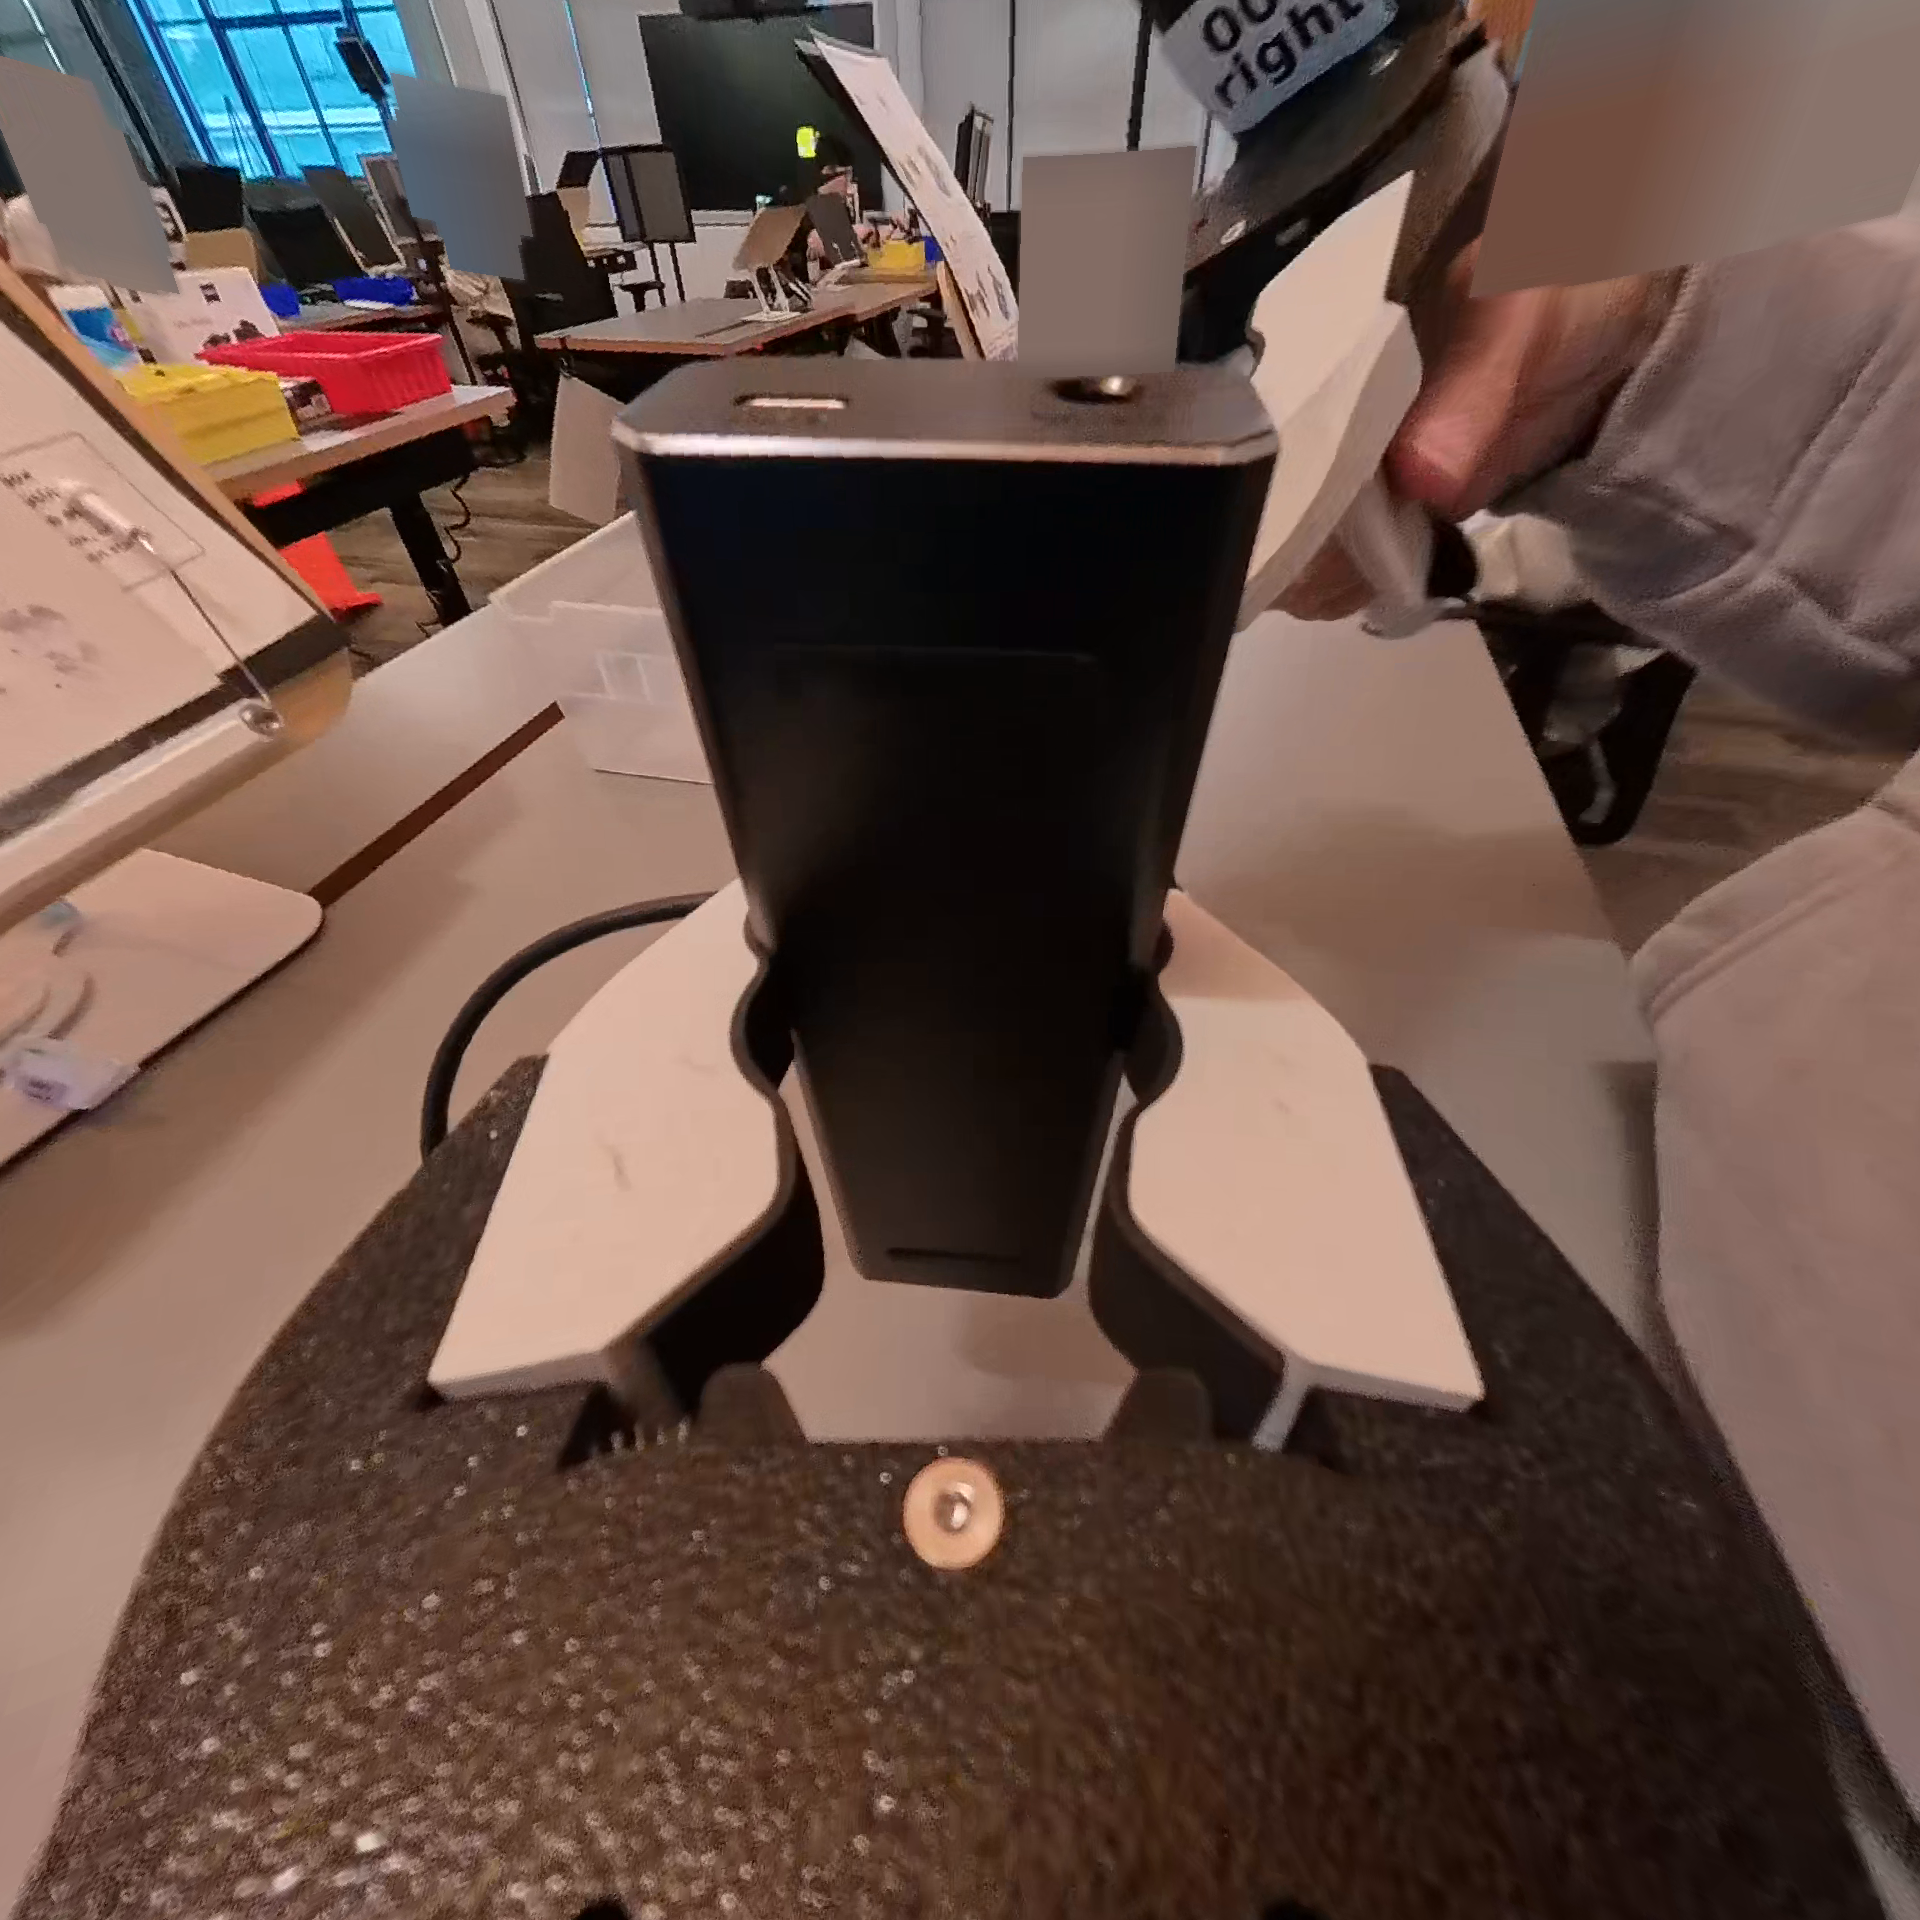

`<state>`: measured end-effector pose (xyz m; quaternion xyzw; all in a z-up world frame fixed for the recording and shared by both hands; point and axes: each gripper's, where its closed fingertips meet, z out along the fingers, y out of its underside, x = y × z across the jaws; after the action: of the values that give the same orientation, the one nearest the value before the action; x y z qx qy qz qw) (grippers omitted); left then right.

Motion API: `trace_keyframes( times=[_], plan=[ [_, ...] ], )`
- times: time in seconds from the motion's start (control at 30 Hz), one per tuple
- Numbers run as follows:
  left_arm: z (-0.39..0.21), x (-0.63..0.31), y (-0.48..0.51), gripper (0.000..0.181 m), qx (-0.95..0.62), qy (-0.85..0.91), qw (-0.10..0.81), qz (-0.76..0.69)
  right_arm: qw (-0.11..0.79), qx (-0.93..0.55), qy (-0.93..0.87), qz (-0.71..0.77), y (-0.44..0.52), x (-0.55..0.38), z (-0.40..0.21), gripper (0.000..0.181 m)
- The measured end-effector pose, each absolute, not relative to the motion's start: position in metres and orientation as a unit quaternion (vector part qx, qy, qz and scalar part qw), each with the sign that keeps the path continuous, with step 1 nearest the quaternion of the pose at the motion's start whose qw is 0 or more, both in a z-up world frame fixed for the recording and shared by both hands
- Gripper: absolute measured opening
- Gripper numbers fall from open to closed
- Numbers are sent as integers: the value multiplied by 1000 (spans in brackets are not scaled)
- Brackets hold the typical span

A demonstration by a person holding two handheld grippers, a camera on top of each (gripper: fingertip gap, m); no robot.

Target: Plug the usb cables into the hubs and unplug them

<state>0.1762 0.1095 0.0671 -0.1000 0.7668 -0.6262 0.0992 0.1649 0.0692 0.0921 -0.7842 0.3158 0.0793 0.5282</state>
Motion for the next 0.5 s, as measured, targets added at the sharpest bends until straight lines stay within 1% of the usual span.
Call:
trace_keyframes(
  times=[0.03,0.07,0.13,0.17,0.23,0.27,0.33,0.43,0.5],
  plan=[
    [67,176,108,63,-93,769,105,-623,536,-768,333,108,72,160,91,55],
    [65,175,107,63,-86,773,109,-619,540,-756,348,121,72,157,89,58],
    [62,173,105,63,-78,780,111,-610,549,-744,366,106,67,159,88,50],
    [60,170,104,63,-74,783,101,-609,564,-746,343,85,67,159,96,48],
    [56,165,100,63,-69,784,79,-612,575,-775,260,22,67,153,107,52],
    [54,161,98,63,-63,784,63,-615,568,-796,210,-5,69,150,107,51],
    [52,154,93,63,-52,782,38,-620,535,-835,127,-25,74,144,97,44],
    [54,148,87,63,-43,773,19,-633,478,-875,73,-2,80,139,69,34],
    [57,148,84,63,-42,764,12,-644,489,-870,63,17,88,136,64,27]
  ],
)
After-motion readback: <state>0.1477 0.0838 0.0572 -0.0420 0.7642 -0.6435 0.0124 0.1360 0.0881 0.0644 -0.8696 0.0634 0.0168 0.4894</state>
